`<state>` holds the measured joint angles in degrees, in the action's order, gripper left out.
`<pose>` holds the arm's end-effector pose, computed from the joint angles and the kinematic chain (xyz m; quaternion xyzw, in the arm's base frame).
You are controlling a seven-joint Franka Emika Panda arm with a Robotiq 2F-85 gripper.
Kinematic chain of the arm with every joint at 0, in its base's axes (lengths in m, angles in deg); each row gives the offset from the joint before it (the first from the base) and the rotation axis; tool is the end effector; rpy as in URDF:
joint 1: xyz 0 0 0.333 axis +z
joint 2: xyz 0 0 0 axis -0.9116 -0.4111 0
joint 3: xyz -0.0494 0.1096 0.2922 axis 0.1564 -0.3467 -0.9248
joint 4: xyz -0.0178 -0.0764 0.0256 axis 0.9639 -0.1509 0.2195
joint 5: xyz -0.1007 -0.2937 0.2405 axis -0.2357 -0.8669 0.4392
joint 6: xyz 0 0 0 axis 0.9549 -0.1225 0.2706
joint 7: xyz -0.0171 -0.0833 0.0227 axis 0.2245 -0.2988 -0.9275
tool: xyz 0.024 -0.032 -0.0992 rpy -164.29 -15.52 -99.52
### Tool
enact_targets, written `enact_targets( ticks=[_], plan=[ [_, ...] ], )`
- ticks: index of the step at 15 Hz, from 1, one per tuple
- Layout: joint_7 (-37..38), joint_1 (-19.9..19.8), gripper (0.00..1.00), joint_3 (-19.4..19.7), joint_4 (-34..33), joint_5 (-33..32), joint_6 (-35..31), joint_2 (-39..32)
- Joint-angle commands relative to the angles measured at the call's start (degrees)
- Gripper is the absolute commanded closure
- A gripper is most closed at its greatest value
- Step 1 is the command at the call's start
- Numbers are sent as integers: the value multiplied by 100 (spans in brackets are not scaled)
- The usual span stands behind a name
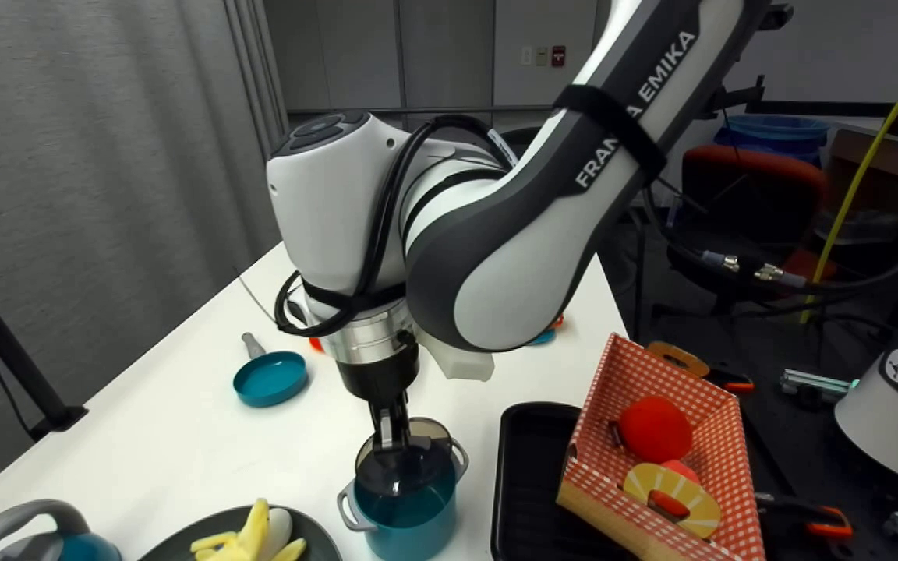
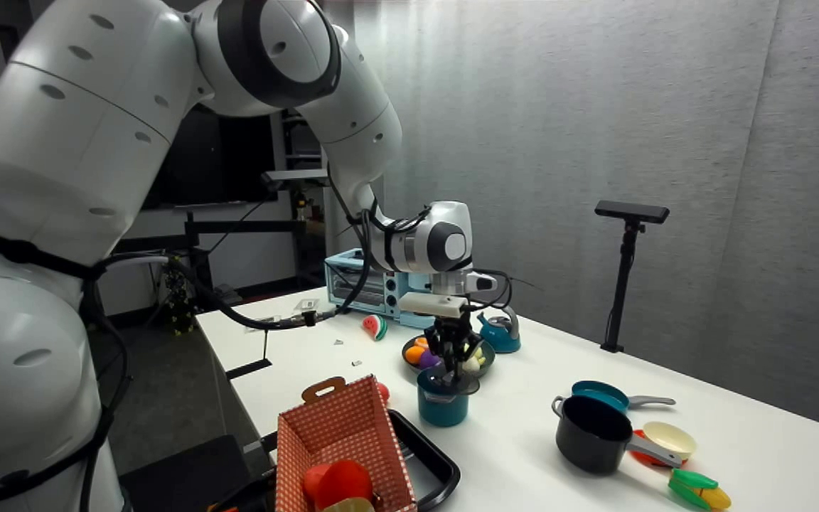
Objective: Take the lid from the black pot and put it on the blue pot
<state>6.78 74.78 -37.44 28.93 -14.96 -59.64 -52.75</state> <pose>0.6069 0.1187 0.2053 0.9894 0.1312 -0.0182 0.0588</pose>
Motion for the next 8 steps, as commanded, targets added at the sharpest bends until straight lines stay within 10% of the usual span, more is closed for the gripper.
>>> enact_targets(
  ticks=[1, 8],
  plan=[
    [56, 32, 96, 14, -52, 63, -32, -27],
    [83, 97, 96, -15, -188, 58, 76, -123]
  ],
)
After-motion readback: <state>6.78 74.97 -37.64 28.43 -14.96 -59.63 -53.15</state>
